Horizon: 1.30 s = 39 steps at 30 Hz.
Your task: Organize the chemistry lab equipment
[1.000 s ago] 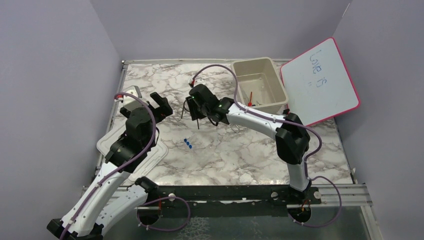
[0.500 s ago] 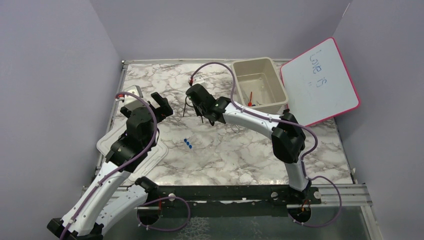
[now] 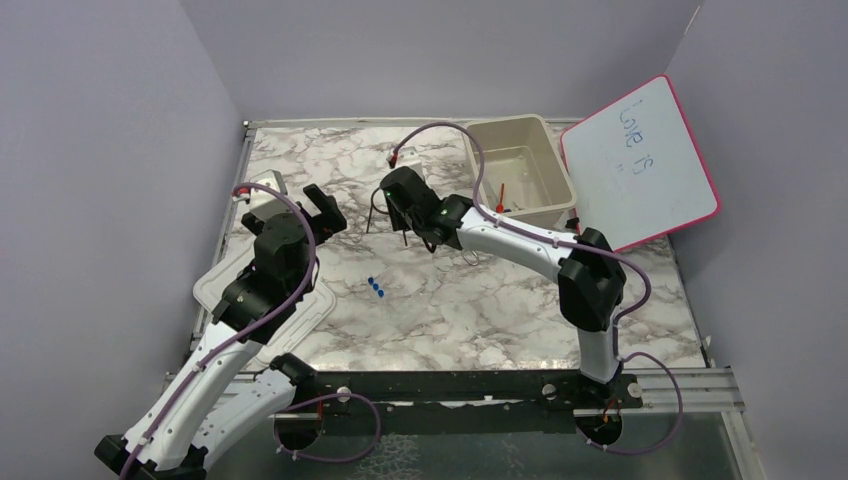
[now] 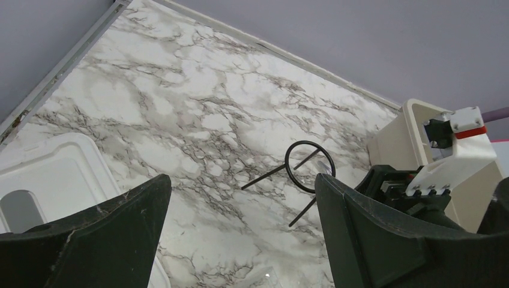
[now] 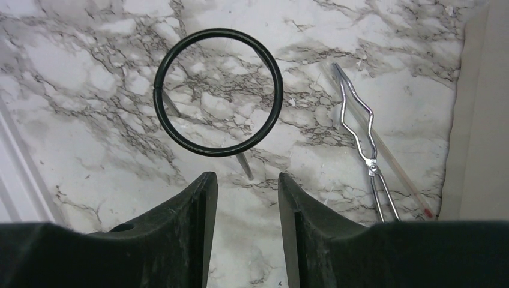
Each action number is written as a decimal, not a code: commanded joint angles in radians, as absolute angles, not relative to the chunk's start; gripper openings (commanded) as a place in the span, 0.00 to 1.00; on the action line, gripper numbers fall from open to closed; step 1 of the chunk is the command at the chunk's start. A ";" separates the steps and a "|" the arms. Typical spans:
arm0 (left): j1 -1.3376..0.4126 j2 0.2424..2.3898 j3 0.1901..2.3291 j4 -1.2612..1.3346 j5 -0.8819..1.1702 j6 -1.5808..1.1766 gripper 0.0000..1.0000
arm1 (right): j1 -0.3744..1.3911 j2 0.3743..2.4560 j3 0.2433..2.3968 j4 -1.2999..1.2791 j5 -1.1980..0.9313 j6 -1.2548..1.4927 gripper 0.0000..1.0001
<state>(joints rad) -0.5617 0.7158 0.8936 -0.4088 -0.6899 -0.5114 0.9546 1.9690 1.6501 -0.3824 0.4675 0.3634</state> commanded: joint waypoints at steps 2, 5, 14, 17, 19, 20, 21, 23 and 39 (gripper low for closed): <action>-0.555 0.697 0.902 -0.414 -0.700 -0.491 0.92 | 0.954 1.949 1.693 -0.317 0.494 0.363 0.47; -0.555 0.694 0.904 -0.414 -0.704 -0.488 0.92 | 0.954 1.969 1.708 -0.302 0.428 0.251 0.47; -0.555 0.689 0.915 -0.414 -0.715 -0.482 0.92 | 0.930 1.989 1.689 -0.199 0.211 -0.057 0.40; -0.555 0.683 0.917 -0.415 -0.722 -0.482 0.92 | 0.910 2.026 1.735 -0.233 0.170 -0.064 0.40; -0.555 0.679 0.920 -0.418 -0.725 -0.482 0.92 | 0.900 2.045 1.755 -0.249 0.124 -0.067 0.40; -0.555 0.676 0.920 -0.418 -0.729 -0.482 0.92 | 0.898 2.053 1.761 -0.253 0.101 -0.070 0.40; -0.555 0.674 0.922 -0.417 -0.730 -0.482 0.92 | 0.896 2.058 1.766 -0.257 0.082 -0.073 0.40; -0.555 0.671 0.923 -0.418 -0.733 -0.483 0.92 | 0.896 2.072 1.778 -0.263 0.051 -0.073 0.40; -0.555 0.680 0.926 -0.417 -0.732 -0.480 0.92 | 0.896 2.220 1.983 -0.366 0.071 0.038 0.39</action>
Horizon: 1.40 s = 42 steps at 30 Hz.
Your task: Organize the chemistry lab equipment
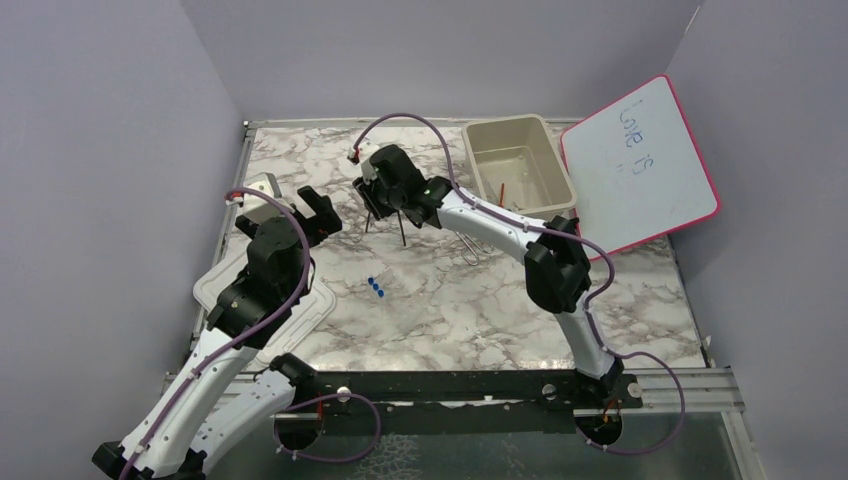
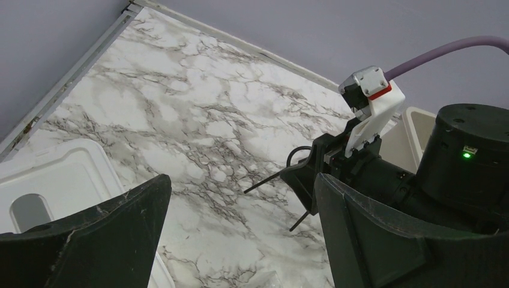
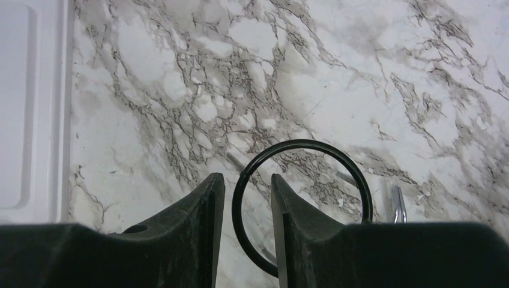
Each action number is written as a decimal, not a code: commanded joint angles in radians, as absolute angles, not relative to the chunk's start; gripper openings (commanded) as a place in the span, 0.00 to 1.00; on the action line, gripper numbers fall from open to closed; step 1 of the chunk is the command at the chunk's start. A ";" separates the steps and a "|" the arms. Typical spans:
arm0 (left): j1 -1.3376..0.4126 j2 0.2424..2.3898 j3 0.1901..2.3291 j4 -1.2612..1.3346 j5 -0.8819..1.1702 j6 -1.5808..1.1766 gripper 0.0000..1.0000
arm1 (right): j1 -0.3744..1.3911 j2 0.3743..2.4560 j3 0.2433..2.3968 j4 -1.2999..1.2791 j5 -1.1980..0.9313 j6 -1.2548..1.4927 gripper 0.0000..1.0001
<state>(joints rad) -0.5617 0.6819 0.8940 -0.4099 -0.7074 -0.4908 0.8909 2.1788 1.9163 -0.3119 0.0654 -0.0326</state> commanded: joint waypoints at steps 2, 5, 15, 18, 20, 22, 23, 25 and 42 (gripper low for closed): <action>-0.555 0.683 0.927 -0.418 -0.733 -0.479 0.92 | 0.896 2.241 2.006 -0.384 0.098 0.091 0.40; -0.555 0.686 0.925 -0.417 -0.732 -0.479 0.92 | 0.896 2.272 2.045 -0.420 0.152 0.172 0.40; -0.555 0.696 0.922 -0.418 -0.728 -0.481 0.92 | 0.896 2.301 2.103 -0.436 0.205 0.262 0.22; -0.555 0.694 0.922 -0.417 -0.727 -0.482 0.92 | 0.896 2.303 2.126 -0.452 0.217 0.250 0.11; -0.555 0.693 0.921 -0.419 -0.727 -0.482 0.92 | 0.896 2.290 2.125 -0.460 0.235 0.242 0.03; -0.555 0.694 0.921 -0.418 -0.727 -0.481 0.92 | 0.896 2.261 2.114 -0.461 0.249 0.228 0.01; -0.555 0.693 0.920 -0.418 -0.727 -0.482 0.92 | 0.896 2.242 2.099 -0.457 0.253 0.217 0.01; -0.555 0.693 0.922 -0.418 -0.726 -0.482 0.92 | 0.896 2.197 2.076 -0.450 0.260 0.198 0.00; -0.555 0.701 0.916 -0.414 -0.687 -0.492 0.92 | 0.764 1.819 1.976 -0.433 0.309 0.050 0.01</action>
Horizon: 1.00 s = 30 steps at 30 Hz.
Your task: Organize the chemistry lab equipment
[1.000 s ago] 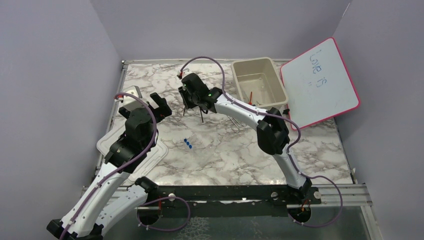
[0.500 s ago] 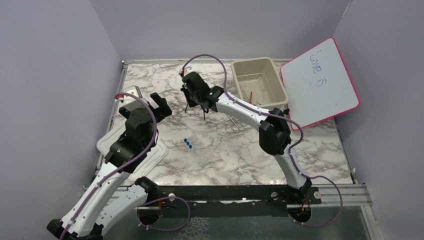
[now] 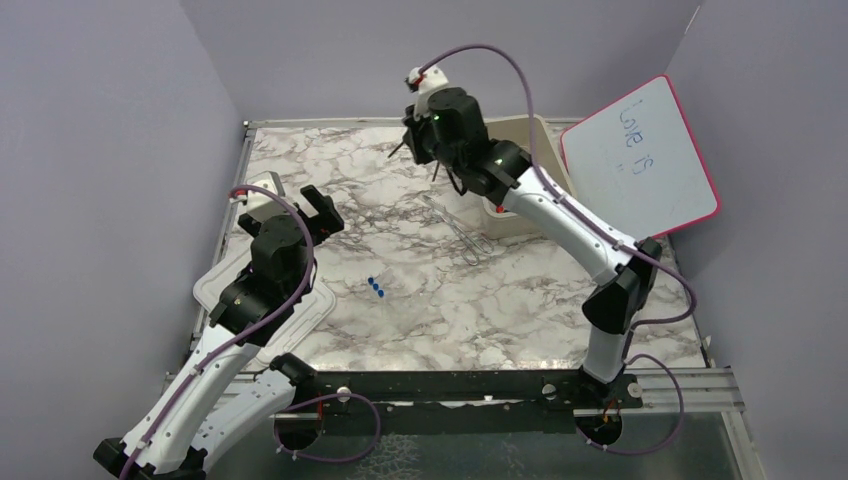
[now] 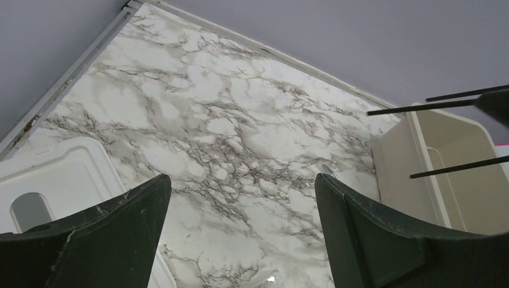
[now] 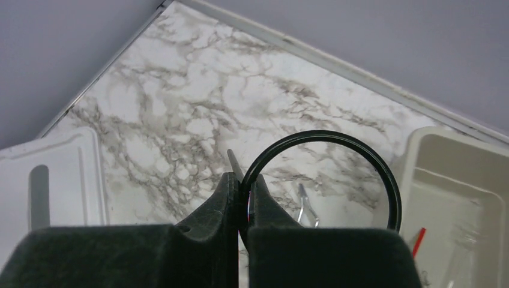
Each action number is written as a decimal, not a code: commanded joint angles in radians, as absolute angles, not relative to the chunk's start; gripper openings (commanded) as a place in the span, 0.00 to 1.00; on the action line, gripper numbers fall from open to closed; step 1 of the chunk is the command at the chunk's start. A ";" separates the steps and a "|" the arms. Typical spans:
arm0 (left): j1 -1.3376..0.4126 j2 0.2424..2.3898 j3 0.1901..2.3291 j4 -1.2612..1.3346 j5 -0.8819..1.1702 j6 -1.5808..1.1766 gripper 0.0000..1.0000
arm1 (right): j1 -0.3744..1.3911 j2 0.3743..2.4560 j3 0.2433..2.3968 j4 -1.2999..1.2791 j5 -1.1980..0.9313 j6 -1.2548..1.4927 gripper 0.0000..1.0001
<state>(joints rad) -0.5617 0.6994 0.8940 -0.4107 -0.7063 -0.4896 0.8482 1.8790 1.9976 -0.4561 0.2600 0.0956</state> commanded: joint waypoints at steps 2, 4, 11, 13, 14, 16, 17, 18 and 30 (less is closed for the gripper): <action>-0.555 0.708 0.917 -0.414 -0.672 -0.495 0.92 | 0.711 1.790 1.956 -0.431 0.306 0.046 0.01; -0.555 0.715 0.917 -0.412 -0.654 -0.496 0.92 | 0.661 1.767 1.936 -0.431 0.307 0.041 0.01; -0.556 0.759 0.894 -0.376 -0.572 -0.514 0.92 | 0.489 1.751 1.888 -0.454 0.257 0.032 0.01; -0.555 0.778 0.884 -0.357 -0.563 -0.523 0.92 | 0.459 1.762 1.870 -0.451 0.238 0.038 0.01; -0.555 0.791 0.882 -0.350 -0.559 -0.528 0.92 | 0.448 1.771 1.859 -0.450 0.234 0.039 0.01; -0.555 0.815 0.883 -0.336 -0.551 -0.531 0.92 | 0.426 1.789 1.846 -0.449 0.208 0.039 0.01; -0.555 0.827 0.884 -0.329 -0.548 -0.531 0.92 | 0.416 1.803 1.843 -0.448 0.202 0.041 0.01; -0.555 0.839 0.886 -0.325 -0.546 -0.531 0.92 | 0.409 1.816 1.839 -0.447 0.199 0.041 0.01; -0.555 0.892 0.877 -0.302 -0.543 -0.529 0.92 | 0.325 2.008 1.896 -0.404 0.093 -0.012 0.01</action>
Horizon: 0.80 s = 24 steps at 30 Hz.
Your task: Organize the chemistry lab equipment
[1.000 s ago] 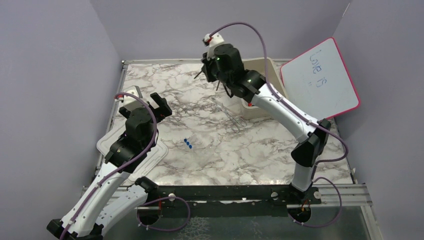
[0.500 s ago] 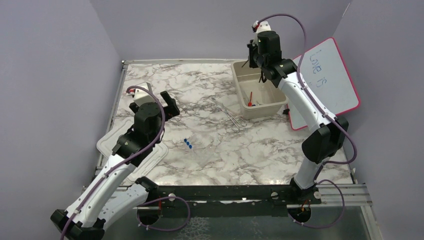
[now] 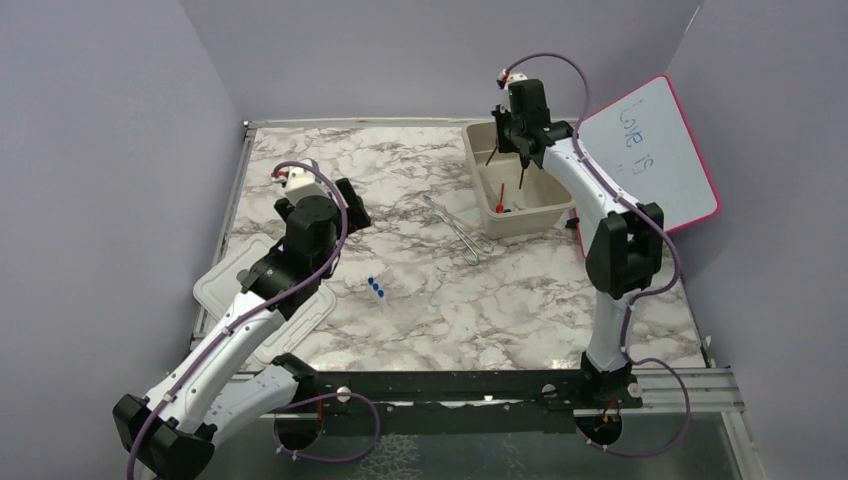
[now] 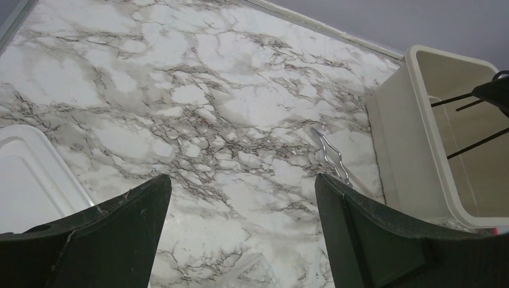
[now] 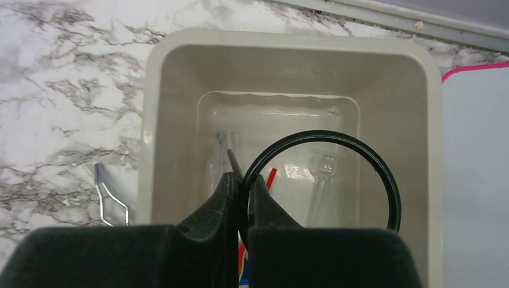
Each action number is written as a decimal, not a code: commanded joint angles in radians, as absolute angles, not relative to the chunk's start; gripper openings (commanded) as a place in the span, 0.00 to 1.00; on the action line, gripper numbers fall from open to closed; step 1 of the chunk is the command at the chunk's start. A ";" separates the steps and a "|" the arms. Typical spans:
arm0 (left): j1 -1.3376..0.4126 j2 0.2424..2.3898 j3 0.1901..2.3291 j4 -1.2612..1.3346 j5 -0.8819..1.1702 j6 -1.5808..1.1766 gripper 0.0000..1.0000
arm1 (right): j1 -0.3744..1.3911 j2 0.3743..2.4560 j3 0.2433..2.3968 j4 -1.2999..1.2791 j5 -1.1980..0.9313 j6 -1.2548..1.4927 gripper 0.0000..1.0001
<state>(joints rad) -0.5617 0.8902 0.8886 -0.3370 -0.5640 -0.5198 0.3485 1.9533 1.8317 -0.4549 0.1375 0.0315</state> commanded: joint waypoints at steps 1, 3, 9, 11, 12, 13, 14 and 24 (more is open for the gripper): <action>-0.555 0.895 0.877 -0.302 -0.541 -0.531 0.92 | 0.324 2.027 1.911 -0.404 0.096 -0.022 0.01; -0.555 0.900 0.879 -0.302 -0.537 -0.534 0.92 | 0.322 2.066 1.937 -0.403 0.098 -0.029 0.01; -0.555 0.904 0.888 -0.308 -0.536 -0.538 0.92 | 0.314 2.129 1.959 -0.376 0.109 -0.048 0.01; -0.555 0.904 0.888 -0.310 -0.535 -0.541 0.92 | 0.312 2.140 1.953 -0.362 0.113 -0.059 0.01; -0.555 0.903 0.888 -0.310 -0.534 -0.543 0.92 | 0.308 2.146 1.950 -0.360 0.106 -0.062 0.01; -0.555 0.903 0.888 -0.311 -0.534 -0.544 0.92 | 0.304 2.152 1.946 -0.357 0.094 -0.063 0.01; -0.555 0.903 0.890 -0.311 -0.532 -0.546 0.92 | 0.297 2.157 1.940 -0.355 0.082 -0.063 0.01; -0.555 0.905 0.891 -0.314 -0.523 -0.546 0.92 | 0.284 2.158 1.946 -0.388 0.008 -0.046 0.32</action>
